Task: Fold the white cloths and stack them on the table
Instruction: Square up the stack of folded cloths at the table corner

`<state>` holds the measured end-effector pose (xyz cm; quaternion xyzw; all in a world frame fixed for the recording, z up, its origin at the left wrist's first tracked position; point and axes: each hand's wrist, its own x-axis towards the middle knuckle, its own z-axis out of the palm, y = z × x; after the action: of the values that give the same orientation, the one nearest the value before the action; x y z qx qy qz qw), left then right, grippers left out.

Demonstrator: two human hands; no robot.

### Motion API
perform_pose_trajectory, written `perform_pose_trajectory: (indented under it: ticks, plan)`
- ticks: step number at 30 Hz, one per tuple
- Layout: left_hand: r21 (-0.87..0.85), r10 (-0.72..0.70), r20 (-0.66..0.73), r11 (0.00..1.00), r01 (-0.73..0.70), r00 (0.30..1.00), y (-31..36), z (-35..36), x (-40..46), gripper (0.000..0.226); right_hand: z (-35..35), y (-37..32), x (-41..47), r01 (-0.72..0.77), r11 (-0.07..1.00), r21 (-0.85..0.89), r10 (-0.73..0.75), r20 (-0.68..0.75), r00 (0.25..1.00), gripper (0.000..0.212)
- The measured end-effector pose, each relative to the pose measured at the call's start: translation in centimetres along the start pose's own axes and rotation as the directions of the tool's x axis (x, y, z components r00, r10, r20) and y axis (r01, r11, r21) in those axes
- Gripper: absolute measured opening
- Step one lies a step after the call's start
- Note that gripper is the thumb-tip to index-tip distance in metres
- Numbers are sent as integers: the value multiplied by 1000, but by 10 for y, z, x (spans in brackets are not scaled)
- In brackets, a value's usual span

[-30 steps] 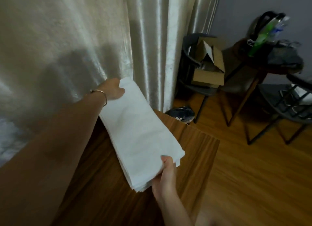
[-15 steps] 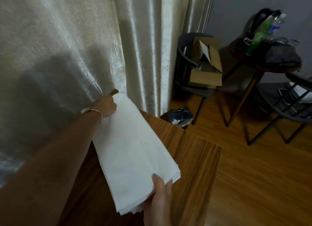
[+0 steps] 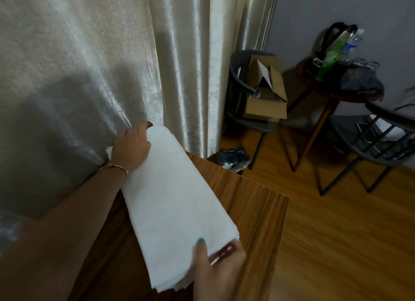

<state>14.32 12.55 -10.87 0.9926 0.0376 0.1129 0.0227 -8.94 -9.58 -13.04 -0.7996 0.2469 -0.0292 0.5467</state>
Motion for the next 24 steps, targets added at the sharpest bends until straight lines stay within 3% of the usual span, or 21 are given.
perform_pose_trajectory:
  ticks: [1,2,4,5,7,9,11,13,24]
  plan:
    - [84,17,-86,996,-10,996,5,-1,-1,53,7,-2,5,82,995,-60,-91,-163,982,72]
    - [106,16,-161,994,1,987,11,-3,-5,51,7,-5,8,241,957,-159,-272,-215,938,75]
    - [76,29,-278,997,-8,960,23,-5,-14,45,1,-15,17,468,776,-422,-535,-47,844,72]
    - [69,37,-300,997,-17,953,27,-2,-22,41,1,-20,24,510,711,-483,-547,75,834,69]
    - [48,-7,-240,999,19,971,33,5,-40,47,3,-30,36,540,630,-558,-453,301,839,66]
    - [-9,-120,-40,993,120,992,34,11,-52,69,8,-30,49,572,543,-615,-374,433,820,69]
    - [-33,-187,147,980,194,971,34,21,-52,85,11,-22,56,581,497,-645,-309,494,813,72]
    - [-36,-184,229,980,197,956,33,29,-47,90,14,-15,60,567,491,-661,-286,493,822,72]
    - [-65,-197,218,974,215,956,36,36,-45,90,28,0,63,530,524,-667,-284,449,847,68]
